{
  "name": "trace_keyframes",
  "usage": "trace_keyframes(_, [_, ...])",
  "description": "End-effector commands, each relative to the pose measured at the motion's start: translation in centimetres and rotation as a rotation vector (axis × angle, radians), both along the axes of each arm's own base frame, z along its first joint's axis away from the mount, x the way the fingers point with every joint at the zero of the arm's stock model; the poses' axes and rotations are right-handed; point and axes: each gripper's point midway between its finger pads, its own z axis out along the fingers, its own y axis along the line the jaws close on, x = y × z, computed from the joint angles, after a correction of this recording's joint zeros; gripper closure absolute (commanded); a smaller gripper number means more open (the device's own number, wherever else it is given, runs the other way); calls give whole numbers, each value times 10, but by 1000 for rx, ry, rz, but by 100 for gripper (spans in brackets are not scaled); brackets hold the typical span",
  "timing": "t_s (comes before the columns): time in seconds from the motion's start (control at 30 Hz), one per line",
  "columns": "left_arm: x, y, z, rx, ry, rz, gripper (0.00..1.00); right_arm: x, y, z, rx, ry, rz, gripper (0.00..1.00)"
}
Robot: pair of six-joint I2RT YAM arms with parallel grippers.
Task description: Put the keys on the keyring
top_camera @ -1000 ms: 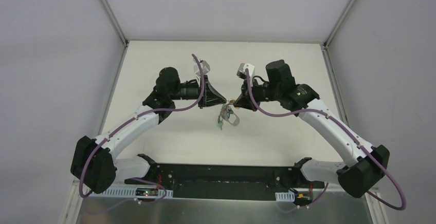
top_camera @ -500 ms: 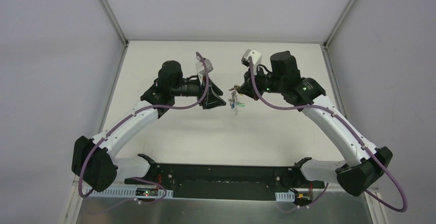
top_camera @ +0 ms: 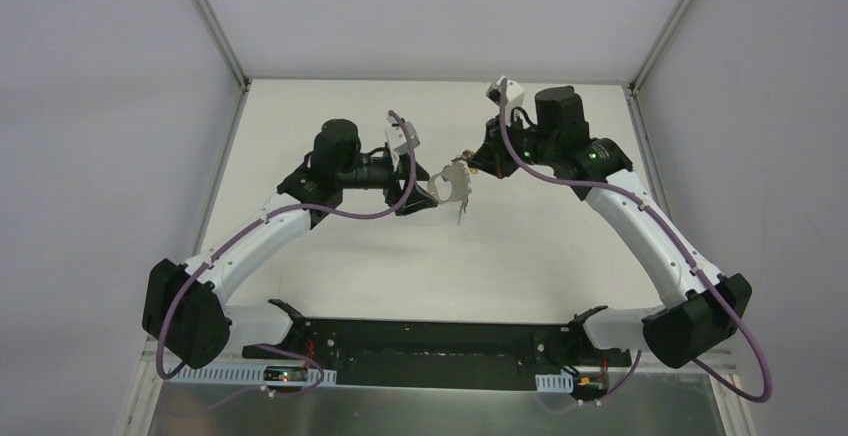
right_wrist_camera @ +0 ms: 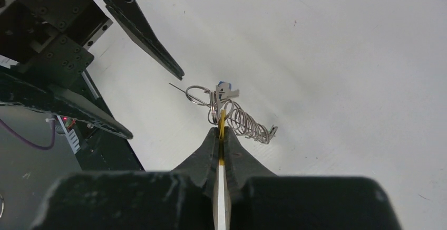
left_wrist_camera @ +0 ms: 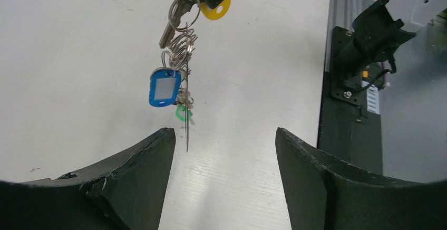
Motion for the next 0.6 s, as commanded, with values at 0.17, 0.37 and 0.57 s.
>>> trace_keyframes(0.17, [41,0,-4,62,-186,87,27,0,4,34,133,-29,11,100])
trace_keyframes(0.37, [51,-16,-7,38,-167,37,30,2,0,33,159,-3,2,100])
trace_keyframes(0.57, [50,-30,-19,-22,-88,15,45,4,-4,31,173,9,-13,100])
